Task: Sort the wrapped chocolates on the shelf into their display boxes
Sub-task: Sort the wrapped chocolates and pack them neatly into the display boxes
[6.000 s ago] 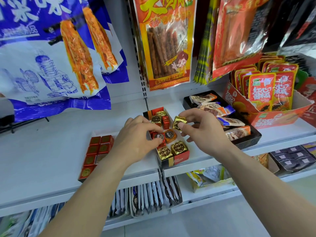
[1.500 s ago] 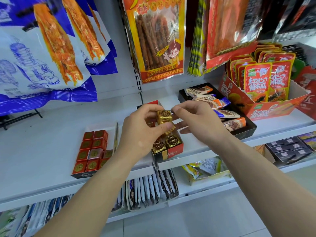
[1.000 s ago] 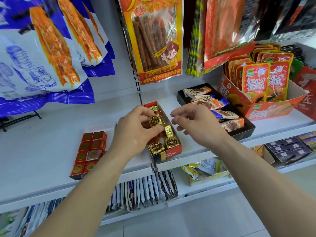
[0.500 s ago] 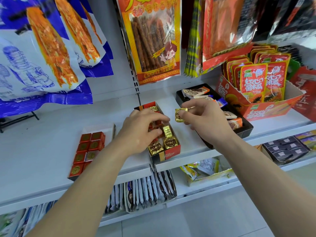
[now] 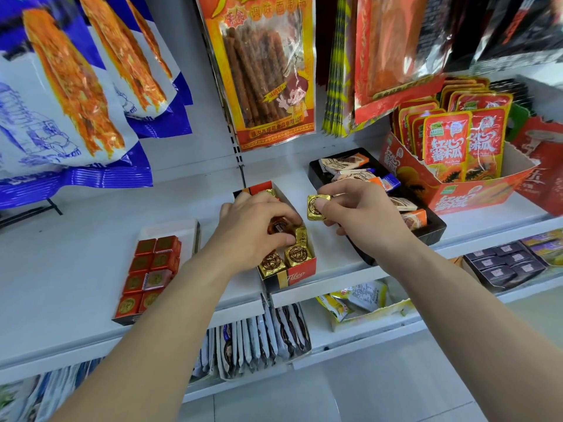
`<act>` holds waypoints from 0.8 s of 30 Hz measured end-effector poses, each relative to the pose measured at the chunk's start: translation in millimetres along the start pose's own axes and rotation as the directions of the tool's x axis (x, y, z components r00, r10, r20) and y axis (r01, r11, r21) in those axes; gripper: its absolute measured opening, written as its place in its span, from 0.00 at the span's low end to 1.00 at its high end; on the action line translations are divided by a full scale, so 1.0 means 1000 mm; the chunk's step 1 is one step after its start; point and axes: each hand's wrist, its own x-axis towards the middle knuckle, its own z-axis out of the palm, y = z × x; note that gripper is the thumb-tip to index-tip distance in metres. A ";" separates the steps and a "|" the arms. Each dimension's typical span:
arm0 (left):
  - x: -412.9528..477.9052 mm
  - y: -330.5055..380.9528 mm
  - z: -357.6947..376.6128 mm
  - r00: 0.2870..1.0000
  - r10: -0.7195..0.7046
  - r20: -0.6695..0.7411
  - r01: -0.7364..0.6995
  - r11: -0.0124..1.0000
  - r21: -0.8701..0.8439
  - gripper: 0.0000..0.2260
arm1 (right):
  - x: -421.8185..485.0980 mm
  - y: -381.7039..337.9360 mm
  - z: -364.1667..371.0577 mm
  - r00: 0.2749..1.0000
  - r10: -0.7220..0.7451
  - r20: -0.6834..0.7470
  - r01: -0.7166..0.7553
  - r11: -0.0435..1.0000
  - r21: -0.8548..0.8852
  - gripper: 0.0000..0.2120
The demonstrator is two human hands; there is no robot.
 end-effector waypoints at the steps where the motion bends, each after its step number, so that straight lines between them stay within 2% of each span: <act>1: 0.001 0.001 0.000 1.000 0.001 0.002 -0.001 1.000 0.010 0.12 | 0.000 0.000 0.000 1.000 0.000 0.002 0.000 1.000 -0.001 0.08; 7: 0.004 -0.001 0.001 1.000 -0.002 -0.008 0.002 1.000 0.018 0.10 | 0.000 0.001 -0.001 1.000 0.009 0.007 -0.009 1.000 0.006 0.08; 16: 0.002 0.000 0.001 1.000 -0.009 -0.010 0.008 0.992 -0.128 0.09 | 0.002 0.004 -0.001 1.000 0.004 0.017 -0.004 1.000 -0.013 0.09; 19: 0.003 -0.004 0.000 1.000 -0.014 0.017 0.017 0.970 -0.242 0.11 | 0.003 0.005 -0.001 1.000 0.007 0.021 -0.007 1.000 0.003 0.09; 24: 0.004 -0.016 -0.008 0.991 -0.083 -0.107 0.025 0.888 -0.460 0.11 | 0.002 0.002 0.002 0.996 -0.041 0.077 0.035 0.997 0.075 0.12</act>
